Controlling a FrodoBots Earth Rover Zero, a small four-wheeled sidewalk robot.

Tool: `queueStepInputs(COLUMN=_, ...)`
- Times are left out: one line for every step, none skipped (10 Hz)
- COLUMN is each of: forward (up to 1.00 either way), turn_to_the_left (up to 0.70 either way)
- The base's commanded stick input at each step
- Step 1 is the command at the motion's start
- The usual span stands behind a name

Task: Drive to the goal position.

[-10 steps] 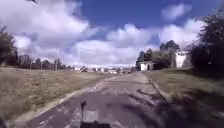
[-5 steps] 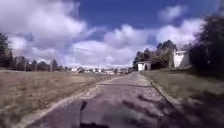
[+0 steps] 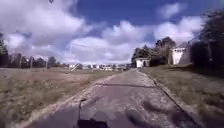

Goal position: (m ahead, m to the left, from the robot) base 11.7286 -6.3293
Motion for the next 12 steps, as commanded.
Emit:
queueStepInputs(forward=1.00, turn_to_the_left=0.01)
queueStepInputs(forward=1.00, turn_to_the_left=0.01)
queueStepInputs(forward=1.00, turn_to_the_left=-0.14)
queueStepInputs(forward=1.00, turn_to_the_left=-0.24)
queueStepInputs(forward=1.00, turn_to_the_left=-0.27)
queueStepInputs(forward=1.00, turn_to_the_left=-0.23)
queueStepInputs(forward=1.00, turn_to_the_left=-0.18)
queueStepInputs(forward=1.00, turn_to_the_left=-0.11)
queueStepInputs(forward=1.00, turn_to_the_left=0.01)
queueStepInputs(forward=1.00, turn_to_the_left=0.01)
queueStepInputs(forward=1.00, turn_to_the_left=0.01)
queueStepInputs(forward=1.00, turn_to_the_left=0.00)
